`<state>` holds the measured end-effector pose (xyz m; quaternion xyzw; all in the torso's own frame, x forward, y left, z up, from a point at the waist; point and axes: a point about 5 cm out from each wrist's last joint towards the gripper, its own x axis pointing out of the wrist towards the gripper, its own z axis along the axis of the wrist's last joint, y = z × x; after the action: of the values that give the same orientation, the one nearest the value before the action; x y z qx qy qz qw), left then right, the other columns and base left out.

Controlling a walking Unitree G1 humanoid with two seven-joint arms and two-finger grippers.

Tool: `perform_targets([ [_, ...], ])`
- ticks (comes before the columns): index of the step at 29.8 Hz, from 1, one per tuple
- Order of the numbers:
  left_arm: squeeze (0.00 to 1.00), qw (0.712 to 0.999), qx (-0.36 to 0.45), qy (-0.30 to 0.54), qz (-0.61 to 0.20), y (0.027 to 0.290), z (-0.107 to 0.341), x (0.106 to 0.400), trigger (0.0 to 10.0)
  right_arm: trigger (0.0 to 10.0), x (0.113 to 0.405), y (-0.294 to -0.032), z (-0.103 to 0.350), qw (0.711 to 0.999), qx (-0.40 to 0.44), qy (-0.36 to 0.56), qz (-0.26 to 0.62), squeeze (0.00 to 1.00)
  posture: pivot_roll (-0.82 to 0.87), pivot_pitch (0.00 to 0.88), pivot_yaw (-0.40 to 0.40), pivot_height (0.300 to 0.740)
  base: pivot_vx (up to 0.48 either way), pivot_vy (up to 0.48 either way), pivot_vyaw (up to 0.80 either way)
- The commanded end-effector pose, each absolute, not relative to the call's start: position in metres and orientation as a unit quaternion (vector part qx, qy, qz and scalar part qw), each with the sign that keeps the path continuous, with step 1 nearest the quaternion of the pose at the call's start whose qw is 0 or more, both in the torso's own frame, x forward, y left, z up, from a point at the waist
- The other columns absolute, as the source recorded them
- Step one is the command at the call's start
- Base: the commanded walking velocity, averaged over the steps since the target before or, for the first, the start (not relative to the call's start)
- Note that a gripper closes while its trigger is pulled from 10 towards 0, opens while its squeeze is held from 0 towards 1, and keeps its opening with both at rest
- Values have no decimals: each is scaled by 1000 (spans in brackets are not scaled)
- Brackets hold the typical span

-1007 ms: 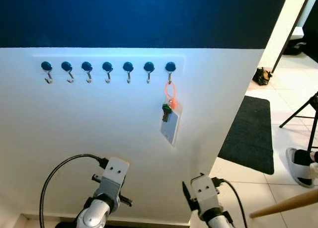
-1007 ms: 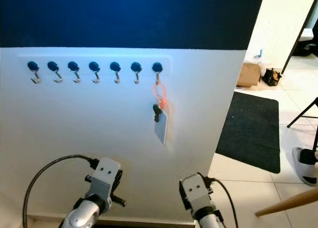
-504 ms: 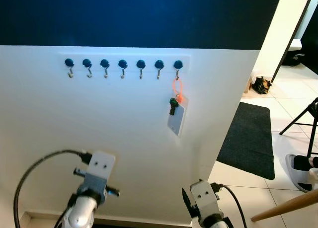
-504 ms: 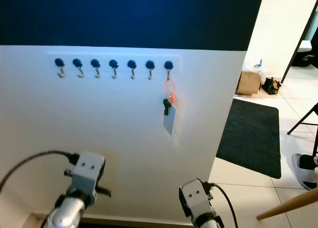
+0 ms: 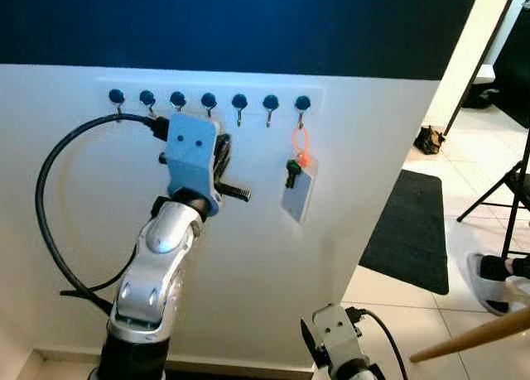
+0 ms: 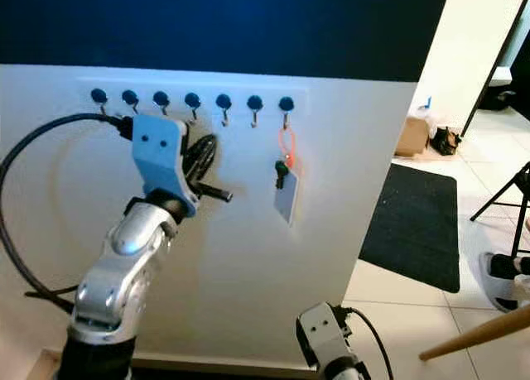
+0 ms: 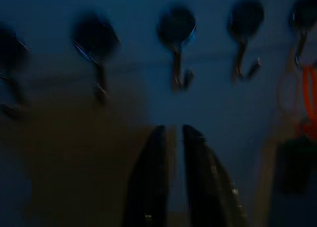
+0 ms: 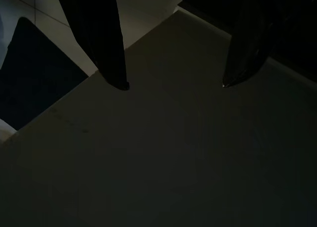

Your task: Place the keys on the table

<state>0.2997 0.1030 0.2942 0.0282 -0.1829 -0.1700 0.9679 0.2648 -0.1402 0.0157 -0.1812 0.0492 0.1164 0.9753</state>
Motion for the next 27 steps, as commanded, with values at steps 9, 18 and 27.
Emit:
perform_targets([
  [9, 1000, 954, -22, -173, -245, 82, 309, 293, 10000, 10000, 260, -142, 8, 975, -182, 63, 114, 0, 110, 111, 30, 740, 0, 0, 0],
  [18, 0, 919, -80, -172, -345, 55, 325, 280, 10000, 10000, 262, -139, 9, 974, -182, 62, 117, 0, 112, 109, 29, 740, 0, 0, 0],
  [27, 0, 928, -74, -155, -330, 41, 324, 290, 10000, 10000, 263, -138, 10, 975, -180, 60, 115, 0, 109, 115, 37, 740, 0, 0, 0],
])
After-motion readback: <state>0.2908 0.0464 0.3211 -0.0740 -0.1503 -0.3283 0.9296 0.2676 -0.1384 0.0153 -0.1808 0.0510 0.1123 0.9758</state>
